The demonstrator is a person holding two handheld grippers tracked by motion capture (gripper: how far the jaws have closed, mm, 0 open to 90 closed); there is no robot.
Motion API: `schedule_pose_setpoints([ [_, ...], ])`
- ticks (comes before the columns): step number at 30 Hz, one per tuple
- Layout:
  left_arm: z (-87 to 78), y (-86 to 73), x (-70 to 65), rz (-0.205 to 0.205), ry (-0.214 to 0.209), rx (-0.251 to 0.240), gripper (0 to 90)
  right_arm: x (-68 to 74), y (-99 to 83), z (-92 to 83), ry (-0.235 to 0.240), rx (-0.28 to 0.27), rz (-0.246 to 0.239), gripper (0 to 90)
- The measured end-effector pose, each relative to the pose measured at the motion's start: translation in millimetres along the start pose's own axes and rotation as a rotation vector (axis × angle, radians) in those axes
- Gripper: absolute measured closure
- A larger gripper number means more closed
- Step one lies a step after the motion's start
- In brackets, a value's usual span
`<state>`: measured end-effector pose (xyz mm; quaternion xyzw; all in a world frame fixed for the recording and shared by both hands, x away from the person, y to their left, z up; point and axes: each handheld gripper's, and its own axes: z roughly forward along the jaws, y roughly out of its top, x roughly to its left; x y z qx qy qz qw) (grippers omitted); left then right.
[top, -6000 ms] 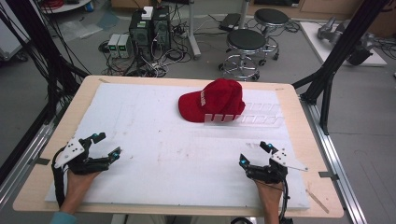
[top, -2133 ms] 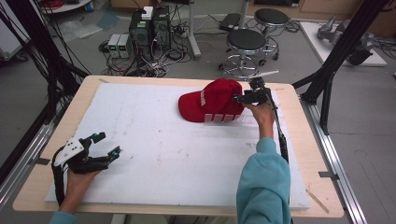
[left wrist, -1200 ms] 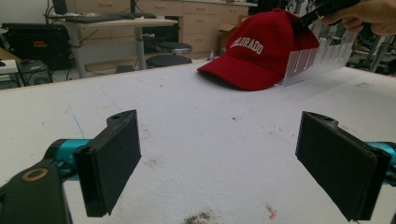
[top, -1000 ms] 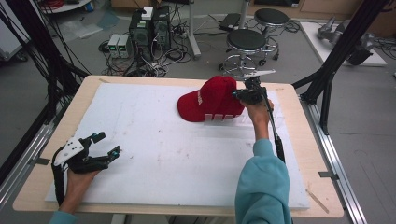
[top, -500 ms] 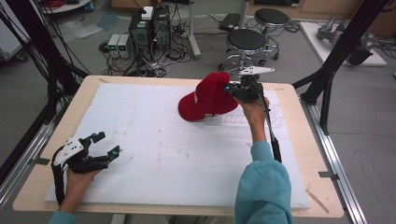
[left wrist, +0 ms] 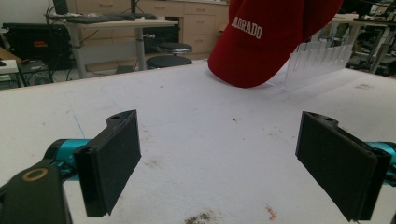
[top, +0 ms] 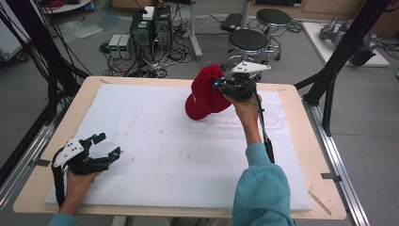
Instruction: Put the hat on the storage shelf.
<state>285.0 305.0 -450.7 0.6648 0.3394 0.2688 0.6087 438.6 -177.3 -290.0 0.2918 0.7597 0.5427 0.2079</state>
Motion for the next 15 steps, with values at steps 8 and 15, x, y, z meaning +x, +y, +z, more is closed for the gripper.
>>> schedule_pose_setpoints([
  [8, -0.8, 0.5, 1.4, 0.005, 0.008, 0.005, 14.2, 18.3, 17.0, -0.3, 0.056, -0.032, -0.035, 87.4],
  [15, -1.2, 1.6, 0.7, 0.005, 0.003, 0.008, 14.2, 32.3, 24.5, -4.8, 0.112, -0.064, -0.030, 87.3],
])
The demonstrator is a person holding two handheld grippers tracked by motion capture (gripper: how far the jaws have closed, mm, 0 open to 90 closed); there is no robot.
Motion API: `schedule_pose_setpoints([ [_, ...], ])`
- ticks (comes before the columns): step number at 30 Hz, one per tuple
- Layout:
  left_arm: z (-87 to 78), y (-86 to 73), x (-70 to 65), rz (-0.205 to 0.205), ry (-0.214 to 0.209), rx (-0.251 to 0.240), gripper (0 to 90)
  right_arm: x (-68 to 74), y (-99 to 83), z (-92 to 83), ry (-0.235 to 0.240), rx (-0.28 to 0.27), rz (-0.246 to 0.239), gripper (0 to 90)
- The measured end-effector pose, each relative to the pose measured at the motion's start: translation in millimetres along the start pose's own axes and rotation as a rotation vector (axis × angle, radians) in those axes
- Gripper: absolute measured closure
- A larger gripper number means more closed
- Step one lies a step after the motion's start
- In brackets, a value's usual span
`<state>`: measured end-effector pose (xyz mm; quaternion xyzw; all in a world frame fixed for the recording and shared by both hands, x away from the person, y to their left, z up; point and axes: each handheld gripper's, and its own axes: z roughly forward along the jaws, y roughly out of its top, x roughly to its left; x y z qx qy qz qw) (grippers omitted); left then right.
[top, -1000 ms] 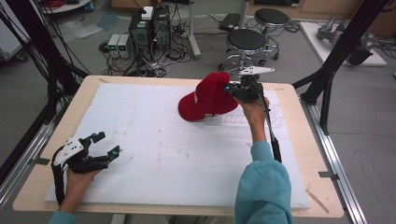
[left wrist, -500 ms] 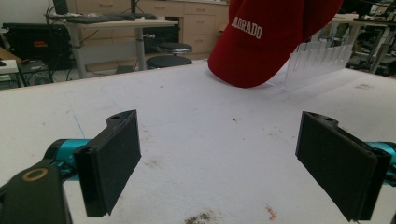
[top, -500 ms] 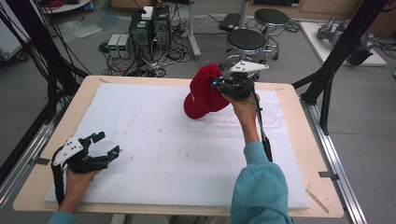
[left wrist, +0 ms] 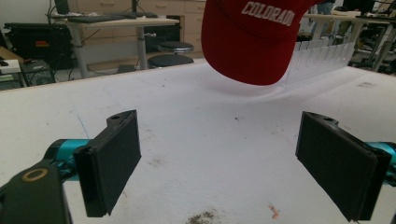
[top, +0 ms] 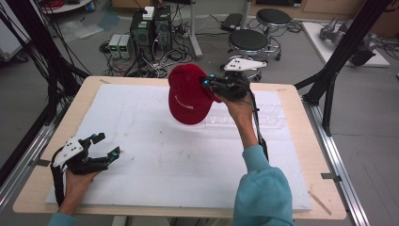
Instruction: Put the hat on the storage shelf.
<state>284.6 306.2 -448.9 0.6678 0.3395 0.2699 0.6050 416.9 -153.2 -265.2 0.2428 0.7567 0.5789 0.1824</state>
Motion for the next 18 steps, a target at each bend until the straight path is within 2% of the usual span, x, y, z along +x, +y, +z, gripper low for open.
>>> schedule_pose_setpoints([
  [5, -0.1, 1.2, -1.2, -0.002, -0.002, -0.004, 14.2, 9.8, 6.1, -1.6, 0.039, -0.012, 0.006, 87.4],
  [9, -0.3, 1.7, -1.6, -0.004, -0.009, -0.003, 14.2, 18.5, 8.7, -1.8, 0.059, 0.002, 0.001, 87.3],
  [18, 0.3, 4.7, -4.8, -0.002, -0.024, -0.002, 14.2, 38.6, 8.8, -5.7, 0.053, 0.035, 0.031, 87.3],
])
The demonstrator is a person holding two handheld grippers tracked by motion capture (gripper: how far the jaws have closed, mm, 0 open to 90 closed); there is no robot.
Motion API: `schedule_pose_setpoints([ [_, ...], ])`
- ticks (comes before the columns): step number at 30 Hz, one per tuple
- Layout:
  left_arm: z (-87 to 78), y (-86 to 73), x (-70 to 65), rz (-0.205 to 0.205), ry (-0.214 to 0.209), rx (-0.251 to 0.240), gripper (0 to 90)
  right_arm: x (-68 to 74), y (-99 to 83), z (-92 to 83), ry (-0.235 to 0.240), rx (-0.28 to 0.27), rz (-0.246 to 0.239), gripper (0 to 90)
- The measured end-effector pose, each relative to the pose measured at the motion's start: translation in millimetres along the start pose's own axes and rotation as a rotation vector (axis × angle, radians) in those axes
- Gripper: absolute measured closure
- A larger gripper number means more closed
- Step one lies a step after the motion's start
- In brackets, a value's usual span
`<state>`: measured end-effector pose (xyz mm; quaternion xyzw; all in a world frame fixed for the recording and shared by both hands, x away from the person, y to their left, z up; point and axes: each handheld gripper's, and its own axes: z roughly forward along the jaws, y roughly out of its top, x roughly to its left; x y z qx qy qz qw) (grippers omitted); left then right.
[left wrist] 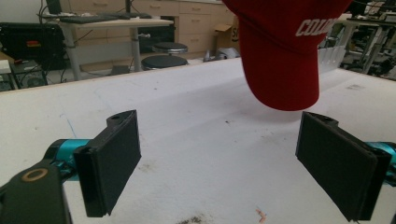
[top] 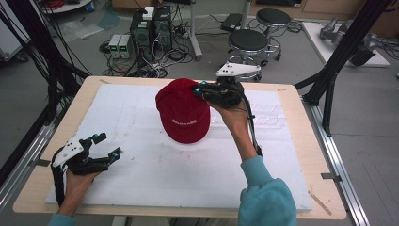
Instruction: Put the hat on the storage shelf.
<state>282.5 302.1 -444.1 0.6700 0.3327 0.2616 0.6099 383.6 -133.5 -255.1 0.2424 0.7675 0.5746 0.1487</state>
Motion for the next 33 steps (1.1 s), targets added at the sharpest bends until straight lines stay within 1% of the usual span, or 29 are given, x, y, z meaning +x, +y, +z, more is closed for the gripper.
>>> schedule_pose_setpoints([
  [6, 1.2, 5.5, -5.5, 0.001, -0.022, -0.001, 14.2, 9.1, -3.9, -6.1, -0.018, 0.014, 0.025, 87.3],
  [8, 2.6, 8.0, -9.2, 0.003, -0.033, 0.004, 14.2, 12.0, -6.3, -8.5, -0.019, 0.016, 0.043, 87.3],
  [12, 6.0, 13.9, -17.0, 0.014, -0.058, 0.012, 14.2, 18.3, -8.2, -12.7, -0.019, 0.025, 0.053, 87.3],
  [15, 8.7, 20.2, -24.0, 0.020, -0.082, 0.011, 14.2, 23.4, -8.8, -16.0, -0.025, 0.025, 0.042, 87.3],
  [18, 10.9, 26.5, -30.7, 0.020, -0.101, 0.006, 14.2, 27.3, -10.5, -18.1, -0.024, 0.025, 0.044, 87.3],
  [19, 11.7, 29.0, -33.5, 0.020, -0.107, 0.006, 14.2, 28.7, -11.3, -18.4, -0.029, 0.029, 0.042, 87.3],
  [22, 14.5, 36.9, -40.6, 0.036, -0.126, 0.005, 14.2, 32.1, -15.6, -17.7, -0.033, 0.036, 0.040, 87.3],
  [24, 16.6, 41.9, -45.3, 0.040, -0.135, 0.000, 14.2, 33.9, -19.6, -16.2, -0.035, 0.042, 0.055, 87.3],
  [26, 18.2, 46.4, -49.5, 0.045, -0.150, -0.001, 14.2, 35.1, -23.1, -14.3, -0.038, 0.053, 0.055, 87.3],
  [27, 19.5, 48.4, -51.9, 0.046, -0.156, -0.002, 14.2, 35.9, -24.4, -13.6, -0.037, 0.055, 0.063, 87.3],
  [28, 20.7, 51.2, -54.3, 0.052, -0.164, 0.002, 14.2, 36.3, -25.6, -13.5, -0.036, 0.048, 0.072, 87.3],
  [30, 23.4, 55.9, -58.7, 0.049, -0.178, 0.008, 14.2, 37.2, -26.1, -13.6, -0.038, 0.043, 0.072, 87.3],
  [33, 28.5, 64.2, -65.1, 0.050, -0.187, 0.017, 14.1, 39.3, -26.1, -13.3, -0.040, 0.042, 0.078, 87.3],
])
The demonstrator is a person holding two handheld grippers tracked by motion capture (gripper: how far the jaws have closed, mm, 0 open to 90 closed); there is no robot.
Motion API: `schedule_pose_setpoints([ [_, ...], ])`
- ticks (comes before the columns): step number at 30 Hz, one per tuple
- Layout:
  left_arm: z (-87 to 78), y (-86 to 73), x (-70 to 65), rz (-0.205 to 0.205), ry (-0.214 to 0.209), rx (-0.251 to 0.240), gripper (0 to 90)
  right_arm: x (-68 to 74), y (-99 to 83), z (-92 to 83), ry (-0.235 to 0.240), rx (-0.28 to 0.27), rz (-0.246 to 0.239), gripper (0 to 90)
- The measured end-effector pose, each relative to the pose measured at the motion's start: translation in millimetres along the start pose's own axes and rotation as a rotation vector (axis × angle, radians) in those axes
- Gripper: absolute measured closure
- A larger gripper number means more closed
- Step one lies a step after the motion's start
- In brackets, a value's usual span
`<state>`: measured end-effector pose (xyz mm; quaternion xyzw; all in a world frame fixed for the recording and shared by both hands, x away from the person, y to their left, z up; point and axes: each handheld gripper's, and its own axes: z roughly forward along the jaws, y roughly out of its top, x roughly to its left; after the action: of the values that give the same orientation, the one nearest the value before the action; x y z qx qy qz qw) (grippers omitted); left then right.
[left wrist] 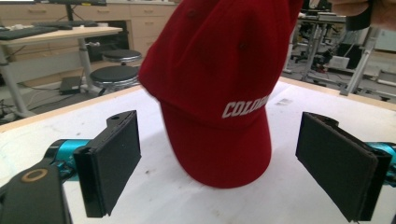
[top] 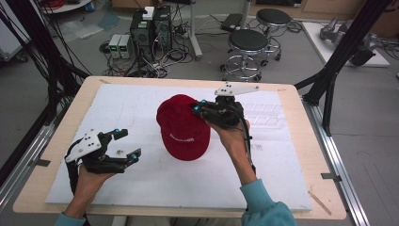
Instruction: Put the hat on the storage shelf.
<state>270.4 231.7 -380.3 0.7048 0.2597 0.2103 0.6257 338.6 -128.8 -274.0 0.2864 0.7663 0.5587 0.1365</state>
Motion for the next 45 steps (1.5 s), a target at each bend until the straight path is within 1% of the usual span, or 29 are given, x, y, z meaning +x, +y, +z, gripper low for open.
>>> schedule_pose_setpoints([
  [4, 8.5, 13.7, -6.2, 0.011, -0.008, 0.007, 14.1, 1.3, 0.3, 0.0, -0.003, 0.003, 0.000, 87.3],
  [5, 11.8, 18.9, -7.5, 0.016, -0.015, 0.013, 14.1, 1.4, 0.2, -0.1, -0.002, 0.003, 0.002, 87.3],
  [7, 16.8, 26.1, -9.6, 0.015, -0.025, 0.019, 14.0, 1.9, 0.3, -0.1, -0.008, 0.003, -0.001, 87.3],
  [11, 28.7, 39.4, -14.4, 0.015, -0.058, 0.032, 14.0, 3.2, 0.5, 0.1, -0.003, 0.001, -0.004, 87.3],
  [14, 37.4, 45.0, -17.9, 0.000, -0.081, 0.038, 14.0, 3.6, 0.5, 0.2, -0.002, 0.000, -0.004, 87.3],
  [19, 51.9, 50.1, -27.0, 0.004, -0.098, 0.055, 14.0, 3.6, 0.4, 0.1, -0.006, 0.000, 0.000, 87.3],
  [23, 62.7, 52.3, -31.4, 0.007, -0.098, 0.066, 14.0, 3.4, 0.2, -0.8, -0.004, 0.002, 0.006, 87.3],
  [28, 75.2, 53.5, -35.0, 0.008, -0.075, 0.085, 13.7, 4.8, 0.4, -1.0, 0.005, 0.002, 0.001, 87.3],
  [31, 80.5, 54.7, -33.9, 0.004, -0.059, 0.087, 13.7, 6.4, 0.5, -0.9, 0.011, 0.002, -0.001, 87.3],
  [35, 85.6, 55.9, -32.3, 0.009, -0.041, 0.103, 13.3, 6.7, 0.5, -0.7, 0.025, -0.001, -0.001, 87.3],
  [40, 92.6, 57.2, -31.5, 0.008, -0.032, 0.117, 12.4, 7.9, 0.3, -0.1, 0.036, -0.001, -0.001, 87.3],
  [45, 98.8, 57.4, -30.6, 0.007, -0.034, 0.127, 12.3, 9.0, 0.5, 0.7, 0.051, -0.002, -0.009, 87.3],
])
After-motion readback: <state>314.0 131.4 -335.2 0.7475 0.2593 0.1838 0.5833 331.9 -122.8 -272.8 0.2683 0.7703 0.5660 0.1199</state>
